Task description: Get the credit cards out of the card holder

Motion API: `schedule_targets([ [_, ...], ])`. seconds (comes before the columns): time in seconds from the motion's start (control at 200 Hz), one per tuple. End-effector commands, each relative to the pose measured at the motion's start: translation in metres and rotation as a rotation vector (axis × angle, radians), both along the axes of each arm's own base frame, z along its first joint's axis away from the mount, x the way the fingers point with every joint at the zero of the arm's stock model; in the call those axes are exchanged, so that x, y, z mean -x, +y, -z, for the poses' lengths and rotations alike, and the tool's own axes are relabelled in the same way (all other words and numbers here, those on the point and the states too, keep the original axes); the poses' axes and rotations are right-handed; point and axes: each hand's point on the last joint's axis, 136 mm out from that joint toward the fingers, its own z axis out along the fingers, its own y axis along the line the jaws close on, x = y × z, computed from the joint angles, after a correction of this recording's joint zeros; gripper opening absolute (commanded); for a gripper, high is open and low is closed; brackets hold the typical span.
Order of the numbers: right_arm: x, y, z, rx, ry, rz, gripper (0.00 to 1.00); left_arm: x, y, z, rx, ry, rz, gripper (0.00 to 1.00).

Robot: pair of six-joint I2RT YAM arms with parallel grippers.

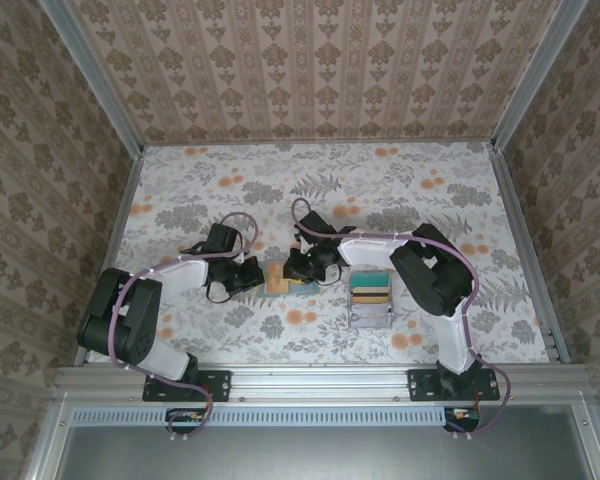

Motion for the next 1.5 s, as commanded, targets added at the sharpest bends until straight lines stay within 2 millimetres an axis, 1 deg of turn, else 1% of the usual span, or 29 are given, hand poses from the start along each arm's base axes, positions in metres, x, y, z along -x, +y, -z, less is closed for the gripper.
schedule_targets([
  [0.0, 0.004, -0.012, 0.002, 0.025, 0.03, 0.032, 0.17, 0.013, 0.013, 0.021, -0.086, 0.078, -0.015, 0.0],
  [0.22, 0.004, -0.012, 0.001, 0.017, 0.03, 0.033, 0.18, 0.013, 0.012, 0.02, -0.083, 0.075, -0.012, 0.0],
  [0.305, 0.004, -0.012, 0.002, 0.017, 0.032, 0.034, 0.19, 0.013, 0.012, 0.021, -0.084, 0.078, -0.013, 0.0],
  [0.48, 0.004, -0.018, 0.004, 0.034, 0.032, 0.045, 0.18, 0.013, 0.013, 0.021, -0.085, 0.076, -0.012, 0.0],
  [0.545, 0.003, -0.019, 0.003, 0.033, 0.032, 0.051, 0.21, 0.013, 0.013, 0.021, -0.085, 0.078, -0.012, 0.0],
  [0.605, 0.003, -0.019, 0.002, 0.03, 0.03, 0.05, 0.25, 0.013, 0.012, 0.021, -0.082, 0.077, -0.011, 0.0],
  [0.715, 0.003, -0.017, 0.001, 0.015, 0.03, 0.046, 0.28, 0.012, 0.011, 0.021, -0.08, 0.077, -0.01, 0.0],
  [0.8, 0.002, -0.015, 0.0, 0.005, 0.03, 0.044, 0.27, 0.012, 0.011, 0.021, -0.079, 0.076, -0.01, 0.0],
  [0.88, 0.003, -0.012, 0.001, -0.003, 0.035, 0.037, 0.24, 0.012, 0.011, 0.02, -0.079, 0.074, -0.009, 0.0],
  [1.005, 0.004, -0.01, 0.004, -0.007, 0.048, 0.032, 0.22, 0.012, 0.011, 0.021, -0.079, 0.076, -0.009, 0.0],
  [1.495, 0.005, -0.002, 0.009, -0.016, 0.065, 0.011, 0.2, 0.012, 0.011, 0.021, -0.079, 0.077, -0.007, 0.0],
])
